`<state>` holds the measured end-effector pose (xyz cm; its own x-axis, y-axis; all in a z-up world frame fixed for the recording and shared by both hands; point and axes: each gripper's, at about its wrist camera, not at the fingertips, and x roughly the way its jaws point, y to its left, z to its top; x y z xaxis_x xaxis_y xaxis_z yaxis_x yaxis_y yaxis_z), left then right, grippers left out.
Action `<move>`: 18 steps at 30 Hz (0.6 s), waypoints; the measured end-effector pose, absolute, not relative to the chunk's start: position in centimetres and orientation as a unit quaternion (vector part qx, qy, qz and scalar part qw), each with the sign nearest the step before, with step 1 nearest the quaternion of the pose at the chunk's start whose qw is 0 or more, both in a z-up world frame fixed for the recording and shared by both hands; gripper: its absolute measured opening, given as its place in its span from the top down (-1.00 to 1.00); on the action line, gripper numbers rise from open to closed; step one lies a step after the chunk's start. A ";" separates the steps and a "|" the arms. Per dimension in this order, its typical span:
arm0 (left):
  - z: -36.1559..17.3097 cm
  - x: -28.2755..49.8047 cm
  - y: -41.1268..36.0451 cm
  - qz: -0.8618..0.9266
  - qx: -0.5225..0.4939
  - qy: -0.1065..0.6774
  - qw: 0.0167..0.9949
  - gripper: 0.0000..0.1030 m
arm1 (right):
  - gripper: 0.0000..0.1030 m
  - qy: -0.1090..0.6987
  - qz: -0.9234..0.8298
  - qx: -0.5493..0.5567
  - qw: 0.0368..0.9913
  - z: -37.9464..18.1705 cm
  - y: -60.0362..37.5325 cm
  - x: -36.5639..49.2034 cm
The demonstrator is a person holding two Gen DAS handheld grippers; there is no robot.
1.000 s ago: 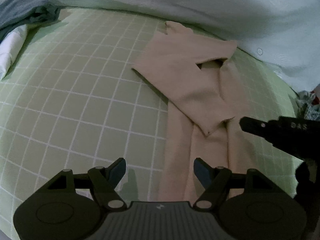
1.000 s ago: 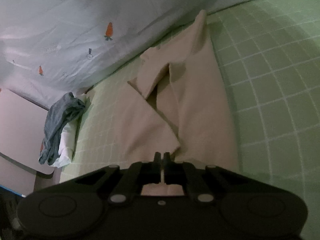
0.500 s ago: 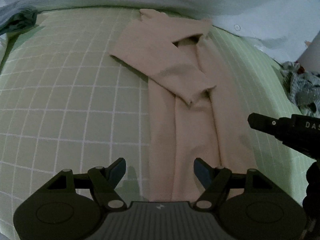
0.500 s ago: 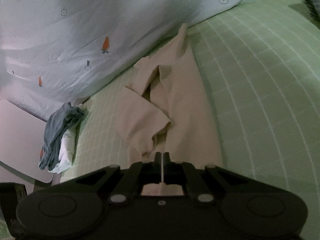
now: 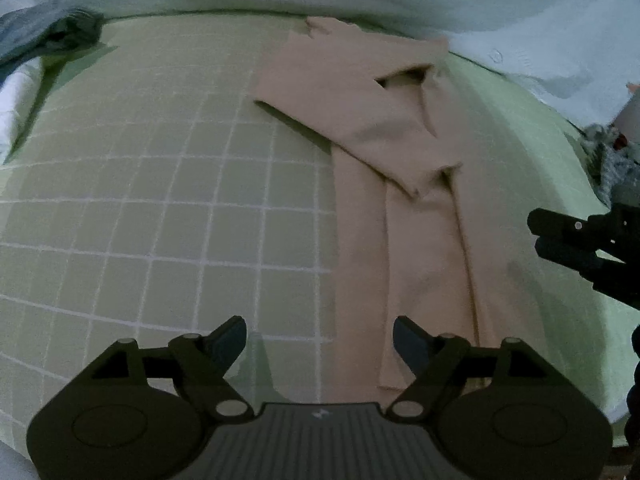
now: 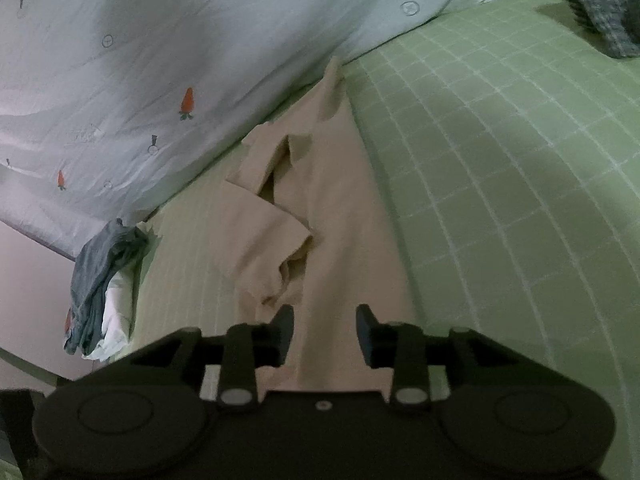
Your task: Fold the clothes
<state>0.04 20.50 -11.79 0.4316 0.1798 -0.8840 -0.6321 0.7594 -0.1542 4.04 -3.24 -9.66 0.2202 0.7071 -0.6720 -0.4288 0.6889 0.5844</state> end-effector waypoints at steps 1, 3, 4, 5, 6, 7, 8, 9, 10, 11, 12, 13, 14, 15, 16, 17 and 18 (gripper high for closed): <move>-11.7 0.1 20.7 0.256 -0.239 0.469 0.811 -0.62 | 0.24 0.503 0.374 0.133 0.768 -9.6 -2.8 4.2; -11.6 0.3 21.0 0.270 -0.234 0.467 0.809 -0.67 | 0.23 0.500 0.385 0.119 0.766 -9.6 -1.7 4.5; -11.6 0.4 21.2 0.276 -0.231 0.466 0.808 -0.68 | 0.20 0.499 0.389 0.112 0.766 -9.7 -1.2 4.7; -11.5 0.6 21.4 0.283 -0.228 0.465 0.807 -0.71 | 0.17 0.499 0.394 0.105 0.765 -9.7 -0.7 4.9; -11.5 0.7 21.7 0.290 -0.228 0.465 0.805 -0.73 | 0.16 0.500 0.398 0.100 0.763 -9.8 -0.2 5.2; -11.6 0.9 22.0 0.294 -0.229 0.465 0.803 -0.73 | 0.16 0.500 0.403 0.095 0.761 -9.9 0.3 5.4; -11.7 1.1 22.3 0.298 -0.230 0.467 0.800 -0.73 | 0.15 0.501 0.407 0.092 0.758 -10.1 0.8 5.8; -11.9 1.4 22.6 0.301 -0.232 0.468 0.798 -0.73 | 0.15 0.502 0.410 0.089 0.756 -10.2 1.4 6.1; -12.0 1.6 22.9 0.304 -0.233 0.471 0.795 -0.73 | 0.15 0.503 0.414 0.087 0.753 -10.3 2.0 6.5; -12.2 1.9 23.2 0.307 -0.234 0.473 0.792 -0.73 | 0.15 0.504 0.418 0.084 0.751 -10.5 2.5 7.0; -12.3 2.1 23.5 0.311 -0.236 0.475 0.789 -0.73 | 0.15 0.504 0.423 0.082 0.749 -10.6 3.1 7.4; -12.4 2.2 23.8 0.315 -0.238 0.476 0.786 -0.73 | 0.15 0.504 0.427 0.079 0.747 -10.8 3.6 7.9; -12.5 2.3 24.1 0.319 -0.239 0.478 0.783 -0.73 | 0.15 0.503 0.431 0.075 0.745 -10.9 4.2 8.3; -12.8 2.5 24.4 0.323 -0.243 0.480 0.779 -0.73 | 0.15 0.502 0.436 0.069 0.744 -11.1 4.9 8.7; -13.0 2.7 24.6 0.326 -0.248 0.483 0.774 -0.74 | 0.15 0.500 0.440 0.062 0.743 -11.2 5.4 9.0; -13.3 2.8 24.8 0.328 -0.254 0.486 0.769 -0.74 | 0.15 0.499 0.445 0.054 0.742 -11.5 5.9 9.3; -13.5 2.9 25.1 0.330 -0.259 0.488 0.765 -0.74 | 0.15 0.500 0.448 0.045 0.740 -11.7 6.3 9.4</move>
